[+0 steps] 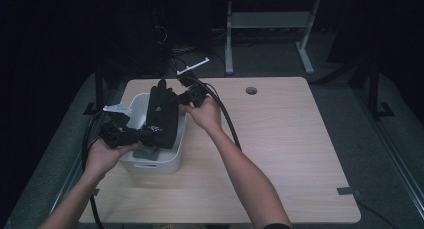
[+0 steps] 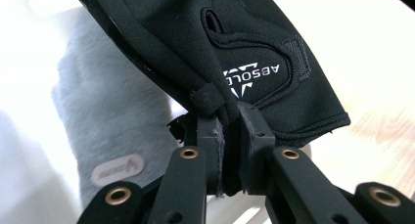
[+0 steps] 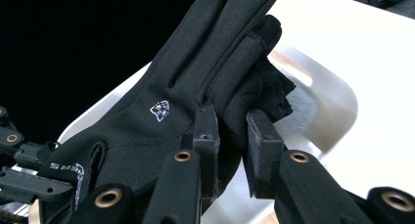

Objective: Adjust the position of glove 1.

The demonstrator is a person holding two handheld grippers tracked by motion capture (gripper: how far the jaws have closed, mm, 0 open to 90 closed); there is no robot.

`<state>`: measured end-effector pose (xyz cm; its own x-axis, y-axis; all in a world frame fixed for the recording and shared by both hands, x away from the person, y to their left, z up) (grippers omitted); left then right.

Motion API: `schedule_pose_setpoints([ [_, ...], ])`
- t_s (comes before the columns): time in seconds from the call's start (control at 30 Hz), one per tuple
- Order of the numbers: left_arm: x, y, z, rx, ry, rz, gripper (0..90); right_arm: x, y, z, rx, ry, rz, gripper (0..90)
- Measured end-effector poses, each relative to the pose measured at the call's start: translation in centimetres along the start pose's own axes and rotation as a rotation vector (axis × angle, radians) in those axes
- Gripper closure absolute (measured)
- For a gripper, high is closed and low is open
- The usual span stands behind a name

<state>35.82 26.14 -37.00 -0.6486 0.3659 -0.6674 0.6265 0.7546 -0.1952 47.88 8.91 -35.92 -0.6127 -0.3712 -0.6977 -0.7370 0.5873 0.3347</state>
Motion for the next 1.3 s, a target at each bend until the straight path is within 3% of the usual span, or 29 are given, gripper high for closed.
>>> schedule_pose_setpoints([
  [0.3, 1.9, 2.4, -0.2, -0.028, 0.029, -0.035, 81.4, -0.2, 0.9, 3.6, -0.014, 0.027, 0.003, 77.0],
  [0.6, 3.4, 4.2, 0.4, -0.042, 0.063, -0.080, 80.9, 0.2, 0.8, 6.7, -0.016, 0.063, 0.008, 75.7],
  [0.7, 3.9, 4.7, 0.8, -0.057, 0.077, -0.085, 78.8, 0.6, 0.6, 7.7, -0.007, 0.075, 0.014, 72.7],
  [0.73, 4.0, 4.8, 0.9, -0.059, 0.078, -0.089, 75.5, 0.7, 0.4, 8.1, 0.020, 0.086, 0.000, 67.3],
  [0.77, 4.0, 4.9, 0.9, -0.064, 0.082, -0.088, 75.5, 0.7, 0.4, 8.1, 0.020, 0.086, 0.000, 67.3],
  [0.87, 4.2, 5.1, 0.8, -0.084, 0.085, -0.097, 63.7, 0.8, -0.1, 8.1, 0.043, 0.089, 0.007, 52.9],
  [0.97, 4.0, 5.2, 0.6, -0.094, 0.064, -0.113, 53.9, 0.5, -0.5, 7.1, 0.037, 0.063, 0.012, 46.7],
  [1.3, 2.6, 4.0, -0.4, -0.101, 0.016, -0.082, 48.8, 0.3, -0.8, 3.9, 0.026, 0.033, 0.005, 41.8],
])
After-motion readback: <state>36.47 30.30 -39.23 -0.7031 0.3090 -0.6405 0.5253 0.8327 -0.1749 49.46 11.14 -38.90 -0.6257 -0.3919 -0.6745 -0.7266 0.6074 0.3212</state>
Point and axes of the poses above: each handheld gripper's, and its own axes: z roughly forward along the jaws, x roughly out of its underside, y roughly to its left, the point moved 5 cm from there along z, roughly forward along the jaws, and after that the axes turned 1 degree about x, right-handed, at the moved point
